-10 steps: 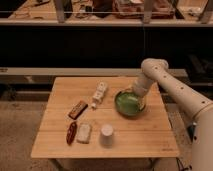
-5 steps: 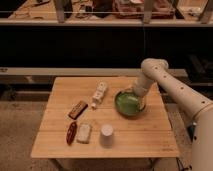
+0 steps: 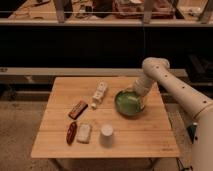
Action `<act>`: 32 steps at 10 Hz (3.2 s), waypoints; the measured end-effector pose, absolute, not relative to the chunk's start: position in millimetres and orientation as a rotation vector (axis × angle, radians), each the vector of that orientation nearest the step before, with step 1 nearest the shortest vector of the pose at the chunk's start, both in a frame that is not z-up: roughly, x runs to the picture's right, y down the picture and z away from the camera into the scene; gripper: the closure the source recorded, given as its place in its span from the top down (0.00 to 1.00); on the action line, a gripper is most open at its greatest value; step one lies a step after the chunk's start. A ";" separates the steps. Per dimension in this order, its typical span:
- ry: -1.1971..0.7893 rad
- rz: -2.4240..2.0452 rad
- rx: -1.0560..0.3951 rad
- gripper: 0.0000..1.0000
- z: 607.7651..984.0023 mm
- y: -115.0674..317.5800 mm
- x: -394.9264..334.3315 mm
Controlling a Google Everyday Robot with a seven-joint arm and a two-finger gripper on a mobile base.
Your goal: Pick up the ceramic bowl
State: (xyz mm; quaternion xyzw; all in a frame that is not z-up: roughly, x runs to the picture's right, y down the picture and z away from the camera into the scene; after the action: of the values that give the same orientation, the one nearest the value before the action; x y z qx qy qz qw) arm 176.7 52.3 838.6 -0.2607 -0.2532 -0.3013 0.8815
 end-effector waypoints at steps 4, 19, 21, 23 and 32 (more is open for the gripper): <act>-0.495 -0.644 -0.535 0.80 826.2 58.4 191.2; -0.474 -0.784 -0.384 0.80 856.3 116.1 217.4; -0.475 -0.767 -0.366 0.80 862.0 111.6 217.8; -0.479 -0.761 -0.350 0.74 870.6 109.9 218.0; -0.470 -0.757 -0.347 0.20 896.8 112.8 233.2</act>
State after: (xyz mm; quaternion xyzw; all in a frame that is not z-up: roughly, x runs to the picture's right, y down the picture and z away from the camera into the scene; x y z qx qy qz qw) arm 233.2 112.8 896.8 -0.1668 -0.2260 -0.3643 0.8879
